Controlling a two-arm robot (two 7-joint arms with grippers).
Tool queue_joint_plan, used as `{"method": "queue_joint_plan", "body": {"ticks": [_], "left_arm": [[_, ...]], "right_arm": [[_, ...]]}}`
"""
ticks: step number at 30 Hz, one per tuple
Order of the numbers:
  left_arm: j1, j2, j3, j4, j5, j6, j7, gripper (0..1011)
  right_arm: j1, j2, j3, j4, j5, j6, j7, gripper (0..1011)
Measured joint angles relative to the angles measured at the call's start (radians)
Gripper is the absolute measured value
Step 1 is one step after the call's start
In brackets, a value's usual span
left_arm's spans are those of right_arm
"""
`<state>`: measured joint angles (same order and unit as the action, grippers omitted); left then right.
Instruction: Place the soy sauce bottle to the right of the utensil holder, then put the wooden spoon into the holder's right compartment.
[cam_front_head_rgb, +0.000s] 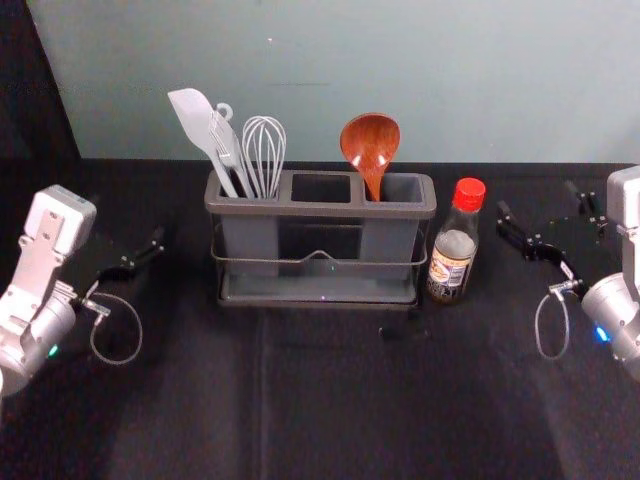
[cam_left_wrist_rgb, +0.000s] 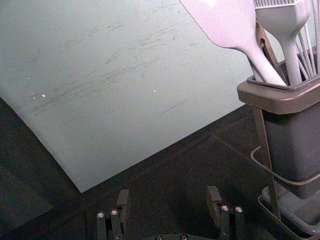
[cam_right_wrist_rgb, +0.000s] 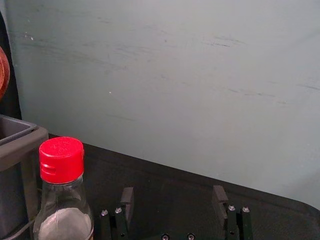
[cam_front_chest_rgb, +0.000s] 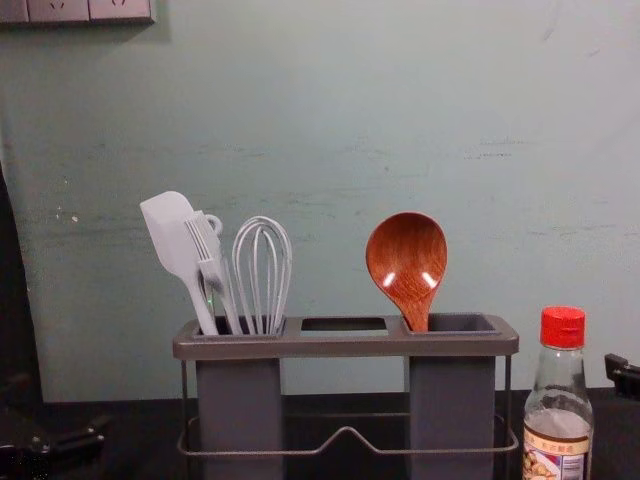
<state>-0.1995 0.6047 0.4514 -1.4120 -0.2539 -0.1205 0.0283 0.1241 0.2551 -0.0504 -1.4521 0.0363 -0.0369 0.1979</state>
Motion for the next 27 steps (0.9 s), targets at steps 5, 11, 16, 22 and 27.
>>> {"method": "queue_joint_plan", "body": {"ticks": [5,11,16,22,27], "left_arm": [[0.0,0.0,0.0,0.0,0.0,0.0,0.0,1000],[0.0,0.0,0.0,0.0,0.0,0.0,0.0,1000],[0.0,0.0,0.0,0.0,0.0,0.0,0.0,1000],[0.0,0.0,0.0,0.0,0.0,0.0,0.0,1000],[0.0,0.0,0.0,0.0,0.0,0.0,0.0,1000]], "right_arm": [[0.0,0.0,0.0,0.0,0.0,-0.001,0.0,1002],[0.0,0.0,0.0,0.0,0.0,-0.001,0.0,1002],[0.0,0.0,0.0,0.0,0.0,-0.001,0.0,1002],[0.0,0.0,0.0,0.0,0.0,-0.001,0.0,1003],[0.0,0.0,0.0,0.0,0.0,-0.001,0.0,1002]]}}
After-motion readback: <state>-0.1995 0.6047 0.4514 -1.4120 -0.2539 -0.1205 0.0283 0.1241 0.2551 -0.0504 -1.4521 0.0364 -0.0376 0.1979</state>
